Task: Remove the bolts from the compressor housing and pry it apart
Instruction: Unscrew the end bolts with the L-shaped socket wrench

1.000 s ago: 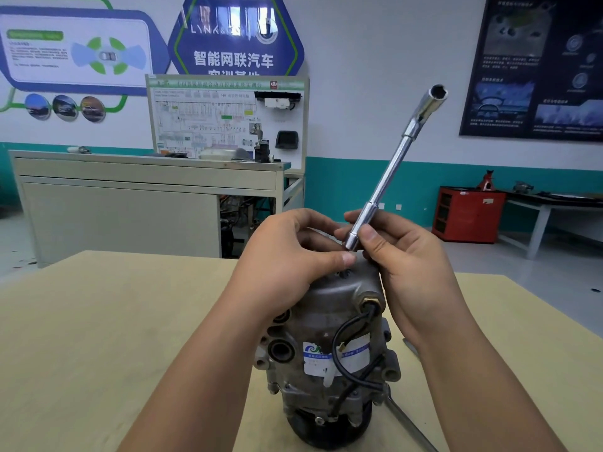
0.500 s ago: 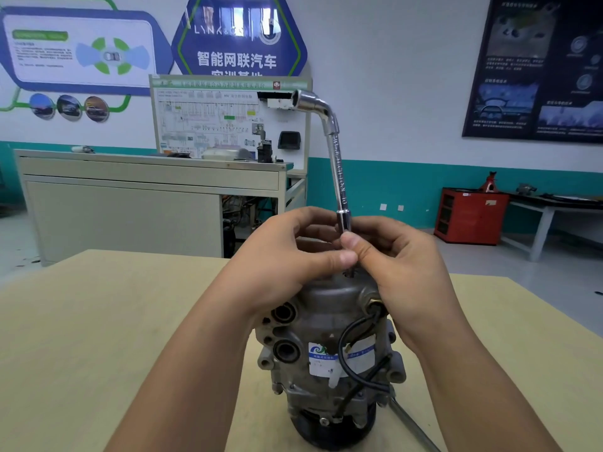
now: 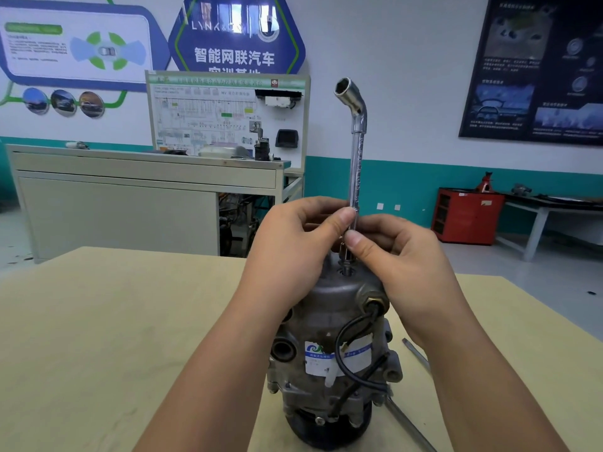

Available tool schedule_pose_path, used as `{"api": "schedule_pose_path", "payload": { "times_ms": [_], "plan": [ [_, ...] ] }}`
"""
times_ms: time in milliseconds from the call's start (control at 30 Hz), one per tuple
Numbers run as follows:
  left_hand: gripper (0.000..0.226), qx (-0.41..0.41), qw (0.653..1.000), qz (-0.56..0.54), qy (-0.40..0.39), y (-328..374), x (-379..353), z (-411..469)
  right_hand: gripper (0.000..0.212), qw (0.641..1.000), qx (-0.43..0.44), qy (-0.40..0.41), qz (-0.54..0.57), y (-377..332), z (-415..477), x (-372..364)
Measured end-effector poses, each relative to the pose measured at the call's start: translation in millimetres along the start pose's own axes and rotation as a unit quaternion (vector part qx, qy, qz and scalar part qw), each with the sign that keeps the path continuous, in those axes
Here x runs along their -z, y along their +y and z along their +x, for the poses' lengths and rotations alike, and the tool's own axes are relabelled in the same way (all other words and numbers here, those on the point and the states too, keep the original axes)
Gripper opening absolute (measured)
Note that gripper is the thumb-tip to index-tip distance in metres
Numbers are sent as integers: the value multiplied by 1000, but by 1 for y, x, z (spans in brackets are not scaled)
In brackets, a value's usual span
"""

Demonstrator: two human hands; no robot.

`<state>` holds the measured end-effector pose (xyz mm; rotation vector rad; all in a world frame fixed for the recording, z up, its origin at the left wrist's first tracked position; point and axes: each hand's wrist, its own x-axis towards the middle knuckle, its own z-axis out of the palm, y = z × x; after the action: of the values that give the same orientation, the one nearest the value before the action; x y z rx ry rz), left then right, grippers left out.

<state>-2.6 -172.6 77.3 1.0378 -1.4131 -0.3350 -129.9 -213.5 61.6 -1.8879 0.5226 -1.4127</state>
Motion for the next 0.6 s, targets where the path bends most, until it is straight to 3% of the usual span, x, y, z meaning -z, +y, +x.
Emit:
{"api": "schedule_pose_path", "payload": {
  "times_ms": [200,600],
  "plan": [
    [19,22,997,-32,-63,0,2,0,17,999,-6,-29,24,1,0,2],
    [17,40,996,-69,-37,-2,0,-1,23,999,1,-28,23,5,1,2]
  ]
}}
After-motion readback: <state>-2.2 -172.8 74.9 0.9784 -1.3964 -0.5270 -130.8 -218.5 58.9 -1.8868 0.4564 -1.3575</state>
